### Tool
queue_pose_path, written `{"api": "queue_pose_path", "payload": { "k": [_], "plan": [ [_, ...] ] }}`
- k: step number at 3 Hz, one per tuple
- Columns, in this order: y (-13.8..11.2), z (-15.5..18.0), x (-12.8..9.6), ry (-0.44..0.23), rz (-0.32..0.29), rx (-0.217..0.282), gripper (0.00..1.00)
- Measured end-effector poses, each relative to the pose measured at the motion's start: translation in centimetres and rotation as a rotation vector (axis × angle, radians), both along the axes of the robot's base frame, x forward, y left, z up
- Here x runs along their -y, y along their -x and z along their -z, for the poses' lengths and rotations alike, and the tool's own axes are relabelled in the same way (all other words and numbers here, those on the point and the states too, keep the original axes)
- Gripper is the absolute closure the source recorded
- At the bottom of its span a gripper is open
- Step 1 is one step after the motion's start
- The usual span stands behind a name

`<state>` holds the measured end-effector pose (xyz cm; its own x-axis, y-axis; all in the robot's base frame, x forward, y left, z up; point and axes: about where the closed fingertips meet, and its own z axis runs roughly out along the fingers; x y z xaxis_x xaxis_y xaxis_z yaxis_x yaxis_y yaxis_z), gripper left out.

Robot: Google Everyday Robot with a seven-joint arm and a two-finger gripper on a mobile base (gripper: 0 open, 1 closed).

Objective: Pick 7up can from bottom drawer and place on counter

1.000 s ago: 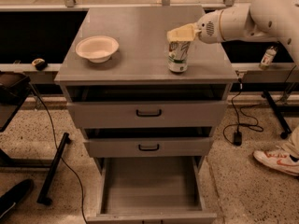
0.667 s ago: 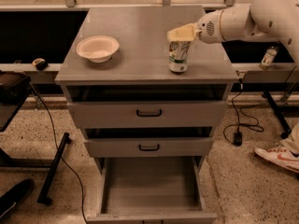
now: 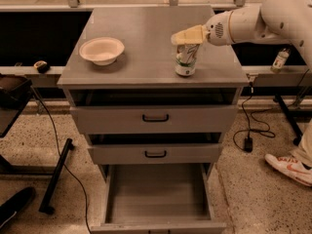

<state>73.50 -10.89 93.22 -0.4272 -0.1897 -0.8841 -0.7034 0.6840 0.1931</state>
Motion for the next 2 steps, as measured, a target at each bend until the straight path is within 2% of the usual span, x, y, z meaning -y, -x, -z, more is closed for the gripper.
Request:
{"api": "queue_pose_path", "payload": {
  "k": [1,2],
  "plan": [
    [0.00,0.00,-0.01,0.000,0.000,0.000,0.00],
    [0.00,0.00,-0.01,0.000,0.000,0.000,0.00]
  ]
}}
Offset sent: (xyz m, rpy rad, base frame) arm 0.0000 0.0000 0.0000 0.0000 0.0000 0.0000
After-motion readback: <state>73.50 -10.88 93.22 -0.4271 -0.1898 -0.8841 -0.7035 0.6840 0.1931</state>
